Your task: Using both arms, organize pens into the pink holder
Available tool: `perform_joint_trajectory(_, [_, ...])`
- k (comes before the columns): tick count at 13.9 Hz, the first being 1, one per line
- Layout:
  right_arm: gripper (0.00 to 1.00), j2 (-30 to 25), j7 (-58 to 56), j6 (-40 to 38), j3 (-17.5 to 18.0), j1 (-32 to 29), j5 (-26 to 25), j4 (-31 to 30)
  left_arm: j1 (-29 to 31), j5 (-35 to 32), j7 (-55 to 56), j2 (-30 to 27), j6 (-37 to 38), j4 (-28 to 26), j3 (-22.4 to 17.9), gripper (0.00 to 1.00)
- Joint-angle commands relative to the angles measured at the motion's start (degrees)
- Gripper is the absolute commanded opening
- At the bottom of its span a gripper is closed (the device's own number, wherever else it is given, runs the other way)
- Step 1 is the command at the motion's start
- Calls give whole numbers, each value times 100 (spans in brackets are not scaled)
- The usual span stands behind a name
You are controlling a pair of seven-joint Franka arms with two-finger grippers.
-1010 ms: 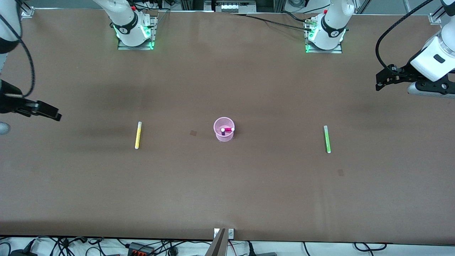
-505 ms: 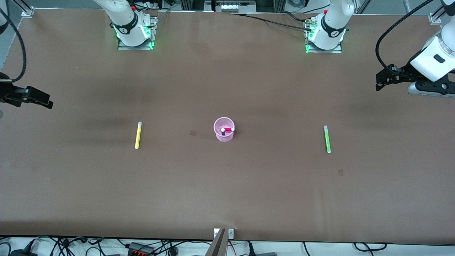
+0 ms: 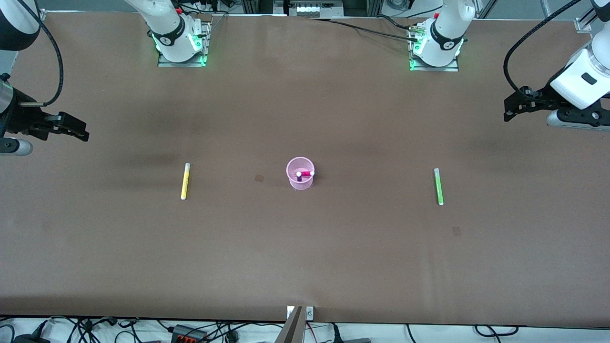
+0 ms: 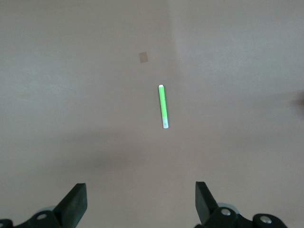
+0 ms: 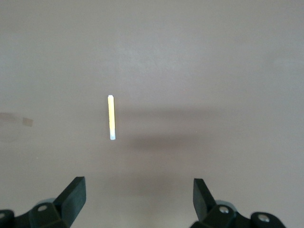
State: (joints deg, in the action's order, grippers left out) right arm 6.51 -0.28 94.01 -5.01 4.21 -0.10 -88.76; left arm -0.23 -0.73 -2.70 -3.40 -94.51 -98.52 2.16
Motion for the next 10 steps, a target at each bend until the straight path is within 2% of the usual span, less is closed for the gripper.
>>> perform_joint_trajectory(1, [100,113,-87,91,0,-43,107,218,6,108,-3,-46,65,9,-22,100])
perform_joint_trajectory(10, [100,105,-8,38,26,-165,89,281,6,108,6,-46,73,9,-22,100])
